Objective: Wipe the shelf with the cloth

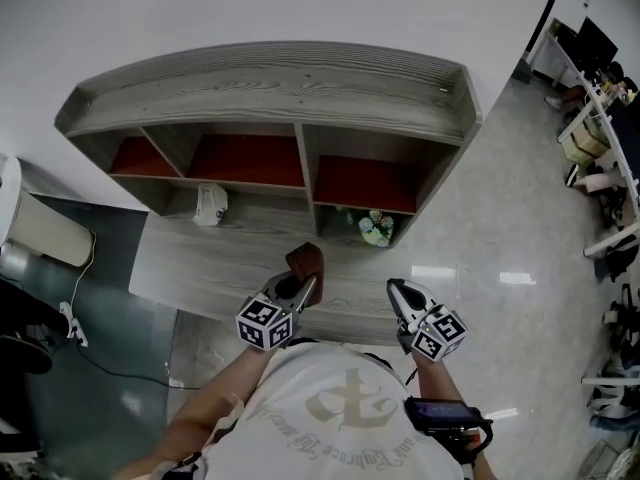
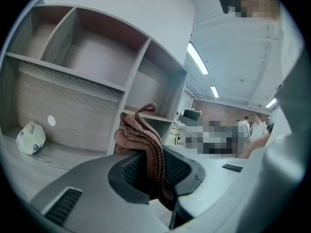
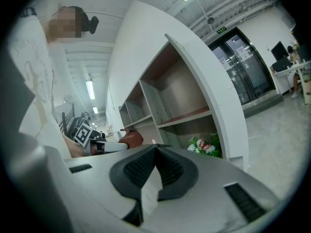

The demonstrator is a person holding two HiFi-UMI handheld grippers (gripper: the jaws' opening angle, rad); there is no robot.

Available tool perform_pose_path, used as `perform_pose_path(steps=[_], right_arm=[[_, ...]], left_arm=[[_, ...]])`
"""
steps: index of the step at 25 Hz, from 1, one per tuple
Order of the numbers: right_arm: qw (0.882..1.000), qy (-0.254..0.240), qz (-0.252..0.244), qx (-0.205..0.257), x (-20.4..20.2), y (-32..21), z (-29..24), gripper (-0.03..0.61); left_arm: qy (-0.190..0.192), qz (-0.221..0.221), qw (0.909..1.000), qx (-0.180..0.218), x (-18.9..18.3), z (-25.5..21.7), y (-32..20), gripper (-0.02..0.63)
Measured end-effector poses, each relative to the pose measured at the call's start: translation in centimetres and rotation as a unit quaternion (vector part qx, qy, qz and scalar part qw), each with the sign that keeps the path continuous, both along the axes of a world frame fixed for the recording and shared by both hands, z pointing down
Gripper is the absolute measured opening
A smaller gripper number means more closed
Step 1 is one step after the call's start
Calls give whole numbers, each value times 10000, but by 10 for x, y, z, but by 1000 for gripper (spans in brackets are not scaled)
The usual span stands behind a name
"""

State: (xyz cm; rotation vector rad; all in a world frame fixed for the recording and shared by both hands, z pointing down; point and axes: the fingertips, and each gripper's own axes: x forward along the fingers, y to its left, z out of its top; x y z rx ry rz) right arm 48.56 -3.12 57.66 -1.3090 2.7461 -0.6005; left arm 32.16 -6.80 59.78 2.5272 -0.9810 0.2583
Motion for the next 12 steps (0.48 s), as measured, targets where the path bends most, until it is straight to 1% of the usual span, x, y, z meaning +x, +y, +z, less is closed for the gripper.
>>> perform_pose_path(steps=[6, 12], right_arm=[[9999, 9, -103, -34, -9, -3, 2, 3], [9998, -82, -148, -83, -15, -1, 7, 3]], left_arm=[[47, -120, 9999, 25, -7, 0, 0, 67], [36, -126, 9999, 23, -6, 3, 4, 67]])
